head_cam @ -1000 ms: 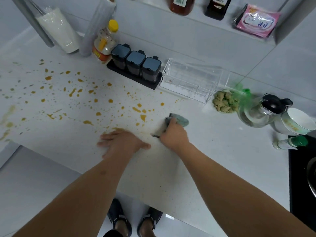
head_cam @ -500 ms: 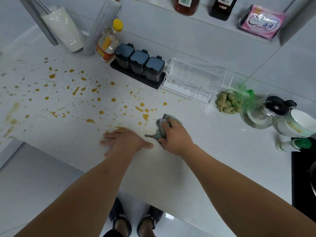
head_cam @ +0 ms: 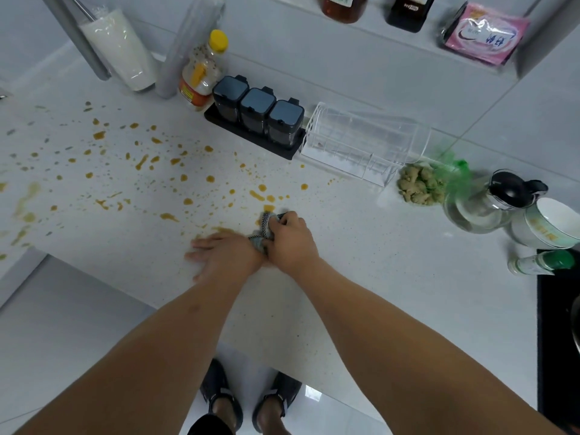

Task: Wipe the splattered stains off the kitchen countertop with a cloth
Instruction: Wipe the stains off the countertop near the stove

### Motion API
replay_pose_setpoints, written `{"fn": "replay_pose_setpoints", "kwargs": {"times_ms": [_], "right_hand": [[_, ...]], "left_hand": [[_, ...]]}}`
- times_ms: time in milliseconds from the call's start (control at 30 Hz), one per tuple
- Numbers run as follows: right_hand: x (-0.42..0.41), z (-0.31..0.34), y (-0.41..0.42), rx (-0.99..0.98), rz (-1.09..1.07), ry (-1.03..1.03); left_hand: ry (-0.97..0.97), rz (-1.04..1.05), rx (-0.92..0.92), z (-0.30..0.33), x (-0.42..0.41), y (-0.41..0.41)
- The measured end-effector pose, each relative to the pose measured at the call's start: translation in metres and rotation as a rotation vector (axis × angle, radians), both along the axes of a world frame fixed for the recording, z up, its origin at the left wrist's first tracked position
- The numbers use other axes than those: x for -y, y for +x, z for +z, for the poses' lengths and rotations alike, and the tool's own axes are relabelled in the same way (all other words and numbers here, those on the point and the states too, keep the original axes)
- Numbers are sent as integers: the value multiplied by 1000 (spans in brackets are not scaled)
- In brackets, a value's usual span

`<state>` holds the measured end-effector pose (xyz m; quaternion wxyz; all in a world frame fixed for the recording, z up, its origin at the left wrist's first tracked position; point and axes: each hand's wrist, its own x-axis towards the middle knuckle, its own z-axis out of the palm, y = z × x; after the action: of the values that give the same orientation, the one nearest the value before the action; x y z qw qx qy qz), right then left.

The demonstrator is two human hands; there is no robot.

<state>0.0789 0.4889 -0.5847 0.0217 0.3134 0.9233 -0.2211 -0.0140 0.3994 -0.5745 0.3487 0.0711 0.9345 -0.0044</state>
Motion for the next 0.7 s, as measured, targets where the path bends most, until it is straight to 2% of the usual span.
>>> {"fn": "replay_pose_setpoints", "kwargs": {"times_ms": [100,233,333,400,500,600,700], "right_hand": [[-20,0,14,-10,-41,-63],[-65,2,54,2,-245,-14],[-97,6,72,101,-367,81],[-101,11,70,155,-440,62],[-78,17,49,48,-499,-16],[-31,13,22,-133,-284,-32],[-1,4,8,-100,41,19]], "left_hand": [[-130,-73,89,9,-5,0],[-69,-124,85,16,5,1],[-54,-153,68,21,11,6],[-40,-158,51,22,13,8],[-34,-131,38,26,12,9],[-31,-103,40,28,11,10],[-40,-132,27,24,9,11]]}}
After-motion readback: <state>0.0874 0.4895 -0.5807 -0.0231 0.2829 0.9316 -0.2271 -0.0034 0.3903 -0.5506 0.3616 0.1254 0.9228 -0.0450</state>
